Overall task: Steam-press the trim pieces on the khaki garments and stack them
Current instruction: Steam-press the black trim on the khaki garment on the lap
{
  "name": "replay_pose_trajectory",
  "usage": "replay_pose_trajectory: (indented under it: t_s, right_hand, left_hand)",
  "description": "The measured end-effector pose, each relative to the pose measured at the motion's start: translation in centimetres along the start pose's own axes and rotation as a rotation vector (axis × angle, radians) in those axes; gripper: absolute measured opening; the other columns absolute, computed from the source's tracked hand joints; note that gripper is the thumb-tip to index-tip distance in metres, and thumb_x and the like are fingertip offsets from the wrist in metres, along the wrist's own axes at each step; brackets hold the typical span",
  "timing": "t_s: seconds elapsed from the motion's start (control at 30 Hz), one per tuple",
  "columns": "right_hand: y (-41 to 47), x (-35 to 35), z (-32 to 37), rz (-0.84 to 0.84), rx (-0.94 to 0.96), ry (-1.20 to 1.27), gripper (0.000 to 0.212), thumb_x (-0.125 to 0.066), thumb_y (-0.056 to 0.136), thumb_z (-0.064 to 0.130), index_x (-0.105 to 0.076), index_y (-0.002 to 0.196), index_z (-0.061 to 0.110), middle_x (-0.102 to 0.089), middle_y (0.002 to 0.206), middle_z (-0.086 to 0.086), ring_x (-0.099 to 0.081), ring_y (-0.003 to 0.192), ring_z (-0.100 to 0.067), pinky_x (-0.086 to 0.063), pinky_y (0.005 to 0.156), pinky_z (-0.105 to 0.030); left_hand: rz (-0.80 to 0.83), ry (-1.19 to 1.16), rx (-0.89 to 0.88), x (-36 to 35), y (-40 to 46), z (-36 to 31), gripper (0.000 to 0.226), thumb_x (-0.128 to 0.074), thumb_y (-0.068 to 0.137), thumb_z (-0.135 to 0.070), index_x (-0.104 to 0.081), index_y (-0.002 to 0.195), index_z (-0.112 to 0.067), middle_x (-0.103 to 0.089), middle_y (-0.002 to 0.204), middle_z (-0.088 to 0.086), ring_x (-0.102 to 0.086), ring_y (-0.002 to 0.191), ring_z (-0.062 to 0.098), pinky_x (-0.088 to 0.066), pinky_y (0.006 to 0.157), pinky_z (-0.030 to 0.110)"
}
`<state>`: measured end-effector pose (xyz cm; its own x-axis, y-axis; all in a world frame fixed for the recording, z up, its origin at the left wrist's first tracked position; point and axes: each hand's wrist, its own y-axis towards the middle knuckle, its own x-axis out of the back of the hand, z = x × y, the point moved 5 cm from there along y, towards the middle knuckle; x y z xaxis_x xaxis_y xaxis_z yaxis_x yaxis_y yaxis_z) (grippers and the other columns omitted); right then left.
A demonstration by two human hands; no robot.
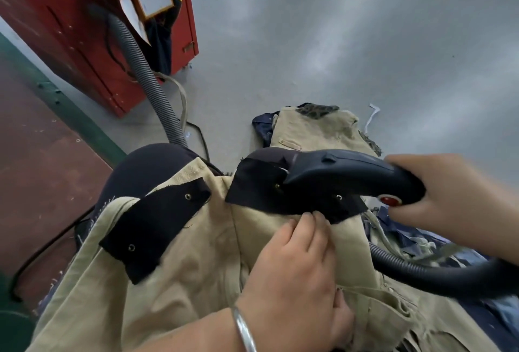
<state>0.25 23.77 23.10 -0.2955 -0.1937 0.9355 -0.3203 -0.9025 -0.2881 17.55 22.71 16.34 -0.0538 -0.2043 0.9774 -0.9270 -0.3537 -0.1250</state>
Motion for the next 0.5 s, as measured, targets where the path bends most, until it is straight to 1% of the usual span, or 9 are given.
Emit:
replay_pose_trajectory:
  t_s: [0.07,0.1,0.13,0.17,0.23,0.3,0.33,0.4,0.5]
  right_hand:
    - [1.2,0.0,1.5,-0.044,0.043,-0.024,0.033,-0.047,0.055,0.058,-0.054,0.084,0.045,-0.057,0.075,0.036,-0.049,0.048,0.002,-0.038,0.043,-0.029]
    - [1.9,-0.1,2.1,-0.067,0.053,-0.038,0.029,-0.053,0.059,0.055,-0.055,0.083,0.04,-0.06,0.072,0.029,-0.048,0.049,0.002,-0.033,0.044,-0.025]
    - [2.7,0.0,2.6,-0.095,0.051,-0.048,0.023,-0.06,0.064,0.05,-0.056,0.082,0.036,-0.06,0.065,0.016,-0.047,0.05,0.002,-0.029,0.045,-0.024]
    - [3.3,0.3,2.9,-0.127,0.043,-0.05,0.018,-0.066,0.069,0.043,-0.057,0.081,0.032,-0.056,0.058,0.009,-0.047,0.052,0.002,-0.027,0.046,-0.023]
    - [4.1,1.5,2.8,-0.18,0.028,-0.019,0.018,-0.071,0.071,0.035,-0.056,0.079,0.028,-0.053,0.056,0.007,-0.05,0.053,-0.005,-0.031,0.047,-0.025]
    - [3.9,3.2,1.8,-0.218,0.011,0.057,0.023,-0.068,0.065,0.039,-0.059,0.08,0.025,-0.058,0.054,0.0,-0.058,0.049,-0.015,-0.044,0.043,-0.032]
    - [3.3,4.1,1.2,-0.228,0.006,0.094,0.03,-0.064,0.061,0.045,-0.06,0.084,0.027,-0.062,0.057,0.004,-0.059,0.046,-0.015,-0.047,0.037,-0.034]
    - [1.5,5.3,-0.4,-0.216,-0.004,0.158,0.039,-0.057,0.054,0.052,-0.061,0.09,0.038,-0.064,0.058,0.016,-0.059,0.04,-0.01,-0.044,0.031,-0.027]
    - [-1.2,5.2,-3.3,-0.16,-0.07,0.171,0.035,-0.056,0.05,0.052,-0.06,0.085,0.049,-0.063,0.057,0.015,-0.059,0.042,-0.01,-0.044,0.039,-0.031]
  left_hand:
    - [0.015,0.008,0.002,0.0,0.0,0.0,0.071,-0.04,0.063,-0.046,-0.071,0.109,-0.003,-0.065,0.119,0.016,-0.061,0.108,0.026,-0.05,0.091,0.03]
    - [0.017,0.012,0.007,0.0,-0.1,0.0,0.072,-0.042,0.063,-0.048,-0.07,0.111,-0.003,-0.065,0.119,0.016,-0.061,0.108,0.026,-0.05,0.091,0.03]
    - [0.016,0.014,0.011,0.0,-0.1,0.0,0.073,-0.043,0.063,-0.049,-0.069,0.113,-0.003,-0.065,0.12,0.015,-0.061,0.109,0.026,-0.05,0.091,0.029]
    - [0.014,0.013,0.016,0.0,-0.1,0.0,0.074,-0.045,0.062,-0.049,-0.068,0.115,-0.002,-0.065,0.12,0.015,-0.061,0.109,0.026,-0.049,0.092,0.029]
    - [0.008,0.006,0.032,0.0,-0.2,0.1,0.076,-0.05,0.059,-0.051,-0.067,0.116,-0.003,-0.065,0.119,0.014,-0.061,0.109,0.026,-0.049,0.093,0.029]
    - [-0.004,-0.003,0.052,0.1,-0.2,0.2,0.078,-0.053,0.057,-0.051,-0.067,0.118,-0.004,-0.065,0.12,0.013,-0.061,0.11,0.026,-0.049,0.094,0.031]
    - [-0.013,-0.007,0.06,0.1,-0.3,0.3,0.078,-0.051,0.058,-0.05,-0.066,0.119,-0.004,-0.064,0.121,0.013,-0.06,0.111,0.026,-0.049,0.095,0.031]
    - [-0.03,-0.011,0.068,0.1,-0.3,0.5,0.079,-0.048,0.059,-0.05,-0.064,0.121,-0.003,-0.063,0.123,0.014,-0.059,0.113,0.027,-0.047,0.098,0.032]
    - [-0.046,0.002,0.069,0.3,0.0,0.6,0.08,-0.048,0.06,-0.052,-0.062,0.124,-0.006,-0.061,0.123,0.013,-0.057,0.11,0.03,-0.043,0.097,0.036]
